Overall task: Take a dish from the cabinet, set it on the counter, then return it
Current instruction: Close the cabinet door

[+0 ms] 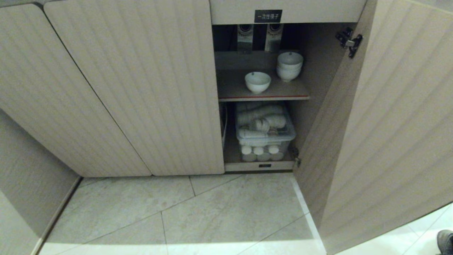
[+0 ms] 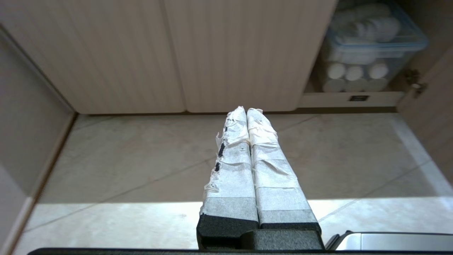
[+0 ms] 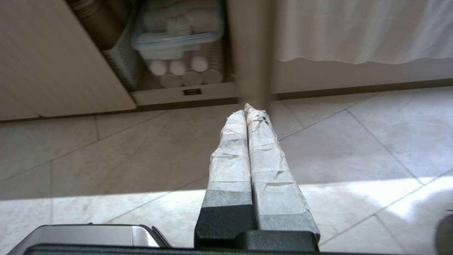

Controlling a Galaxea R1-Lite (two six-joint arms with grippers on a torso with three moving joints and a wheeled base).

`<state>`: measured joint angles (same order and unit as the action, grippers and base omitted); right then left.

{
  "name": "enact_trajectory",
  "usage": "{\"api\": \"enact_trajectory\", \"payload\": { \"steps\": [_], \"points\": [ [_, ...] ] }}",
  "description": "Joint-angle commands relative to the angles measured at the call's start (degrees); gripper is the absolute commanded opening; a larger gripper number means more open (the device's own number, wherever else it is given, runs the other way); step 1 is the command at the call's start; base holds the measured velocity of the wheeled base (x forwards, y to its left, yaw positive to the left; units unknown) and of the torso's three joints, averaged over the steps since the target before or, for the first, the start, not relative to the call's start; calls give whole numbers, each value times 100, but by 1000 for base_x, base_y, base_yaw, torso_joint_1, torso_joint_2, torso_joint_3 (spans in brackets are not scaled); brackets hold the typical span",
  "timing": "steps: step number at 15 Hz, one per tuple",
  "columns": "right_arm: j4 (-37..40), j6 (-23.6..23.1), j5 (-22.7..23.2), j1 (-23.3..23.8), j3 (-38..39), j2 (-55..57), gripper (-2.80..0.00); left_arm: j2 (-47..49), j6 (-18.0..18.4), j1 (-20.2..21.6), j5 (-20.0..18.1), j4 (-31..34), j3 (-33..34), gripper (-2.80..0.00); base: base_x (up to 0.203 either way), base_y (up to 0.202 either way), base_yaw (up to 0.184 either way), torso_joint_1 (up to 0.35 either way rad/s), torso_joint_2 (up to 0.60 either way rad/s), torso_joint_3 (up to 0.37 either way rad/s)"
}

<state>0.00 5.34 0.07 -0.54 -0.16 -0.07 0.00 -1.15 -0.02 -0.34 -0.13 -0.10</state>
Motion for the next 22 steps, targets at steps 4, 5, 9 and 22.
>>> {"api": "enact_trajectory", "payload": {
  "steps": [4,5,9,22],
  "points": [
    [0,2,1,1,-2,7,-280,0,-1,0,8,-4,1,-280,0,-195,1,1,3,3],
    [0,11,1,1,-2,7,-280,0,1,-6,8,5,1,-280,0,-193,0,-1,1,2],
    [0,-15,1,1,-2,7,-280,0,1,0,6,5,1,-280,0,-90,0,-1,1,3],
    [-34,44,-8,-1,-260,7,-280,0,1,-6,-1,-3,1,-280,0,0,0,0,0,0]
  ]
}}
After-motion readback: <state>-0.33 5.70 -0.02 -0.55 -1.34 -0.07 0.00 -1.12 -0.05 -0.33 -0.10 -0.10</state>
